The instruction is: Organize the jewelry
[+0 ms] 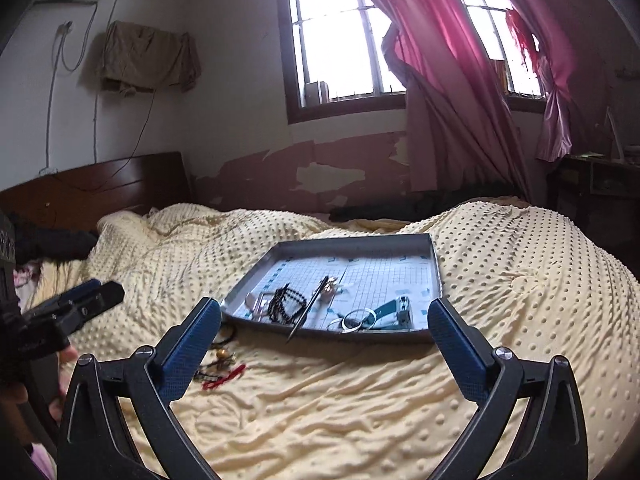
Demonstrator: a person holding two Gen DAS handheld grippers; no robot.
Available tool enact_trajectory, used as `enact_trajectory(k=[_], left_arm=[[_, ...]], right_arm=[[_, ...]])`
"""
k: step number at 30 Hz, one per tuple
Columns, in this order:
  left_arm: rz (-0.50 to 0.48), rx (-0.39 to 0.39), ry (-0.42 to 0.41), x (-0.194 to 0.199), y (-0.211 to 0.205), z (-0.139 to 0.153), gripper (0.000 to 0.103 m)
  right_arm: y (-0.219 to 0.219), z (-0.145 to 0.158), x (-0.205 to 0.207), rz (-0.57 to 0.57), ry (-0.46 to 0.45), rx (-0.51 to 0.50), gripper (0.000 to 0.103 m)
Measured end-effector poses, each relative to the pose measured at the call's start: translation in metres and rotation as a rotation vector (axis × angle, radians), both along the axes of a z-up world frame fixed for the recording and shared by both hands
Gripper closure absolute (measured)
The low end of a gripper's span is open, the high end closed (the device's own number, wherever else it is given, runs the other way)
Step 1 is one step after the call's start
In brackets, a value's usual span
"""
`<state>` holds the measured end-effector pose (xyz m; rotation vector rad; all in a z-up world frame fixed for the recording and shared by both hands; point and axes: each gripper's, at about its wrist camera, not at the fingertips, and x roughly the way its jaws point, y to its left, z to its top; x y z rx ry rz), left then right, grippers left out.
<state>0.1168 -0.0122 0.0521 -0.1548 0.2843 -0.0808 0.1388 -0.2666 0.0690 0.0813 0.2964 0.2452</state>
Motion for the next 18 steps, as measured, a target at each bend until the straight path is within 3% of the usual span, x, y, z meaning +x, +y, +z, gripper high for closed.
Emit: enact_trajectory(k=[9,18], left_arm=[[0.068,-0.014,0.053,-0.034,0.036,-0.024,0.000],[0.084,0.046,0.188,-0.039,0.050,-0.053,0.000]], right_arm=[[0.017,-0.017,-0.043,0.067,0.065,-0.033,0.001],[0.024,-0.044,-0.041,0.100,0.220,-0.047,0.001]])
